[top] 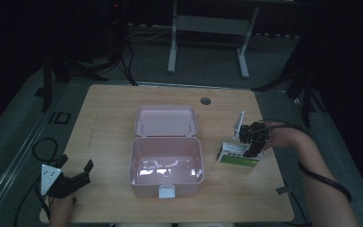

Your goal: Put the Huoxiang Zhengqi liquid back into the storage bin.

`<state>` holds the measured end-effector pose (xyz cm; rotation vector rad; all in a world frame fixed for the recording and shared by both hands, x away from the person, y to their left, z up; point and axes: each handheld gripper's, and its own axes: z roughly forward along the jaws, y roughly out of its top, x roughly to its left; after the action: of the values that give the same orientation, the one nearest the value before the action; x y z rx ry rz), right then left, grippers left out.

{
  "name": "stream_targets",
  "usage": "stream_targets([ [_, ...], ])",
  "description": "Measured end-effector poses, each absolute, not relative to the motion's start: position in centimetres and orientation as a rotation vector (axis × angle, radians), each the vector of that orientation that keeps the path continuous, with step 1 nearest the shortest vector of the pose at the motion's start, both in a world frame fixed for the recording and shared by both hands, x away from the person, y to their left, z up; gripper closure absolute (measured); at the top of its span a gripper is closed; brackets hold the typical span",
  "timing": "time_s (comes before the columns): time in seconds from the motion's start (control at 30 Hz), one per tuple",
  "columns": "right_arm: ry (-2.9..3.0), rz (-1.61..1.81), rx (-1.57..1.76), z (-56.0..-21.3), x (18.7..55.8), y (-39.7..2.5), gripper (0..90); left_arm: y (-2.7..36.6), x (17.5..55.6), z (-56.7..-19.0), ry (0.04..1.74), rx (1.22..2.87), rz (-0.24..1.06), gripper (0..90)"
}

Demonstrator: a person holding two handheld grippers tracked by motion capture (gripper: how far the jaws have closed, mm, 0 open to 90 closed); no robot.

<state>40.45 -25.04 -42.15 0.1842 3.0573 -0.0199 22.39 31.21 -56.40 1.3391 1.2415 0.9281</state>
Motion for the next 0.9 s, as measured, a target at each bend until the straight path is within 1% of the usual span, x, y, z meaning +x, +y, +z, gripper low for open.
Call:
stream_targets([
  [0.33, 3.106, -0.056, 0.176, -43.8, 41.3, -24.6, 45.6, 31.2, 22.4, -56.4, 1.241, 1.342, 0.929, 3.0],
  [0.47, 3.107, -0.061, 0.175, -44.4, 41.6, -24.6, 49.9, 31.2, 22.4, -56.4, 1.242, 1.342, 0.931, 3.0],
  [0.6, 3.111, -0.087, 0.163, -45.0, 41.8, -24.8, 51.6, 31.2, 22.4, -56.4, 1.242, 1.342, 0.930, 3.0],
  [0.9, 3.123, -0.122, 0.158, -46.4, 42.0, -24.5, 60.3, 31.1, 22.4, -56.4, 1.244, 1.343, 0.932, 2.9],
])
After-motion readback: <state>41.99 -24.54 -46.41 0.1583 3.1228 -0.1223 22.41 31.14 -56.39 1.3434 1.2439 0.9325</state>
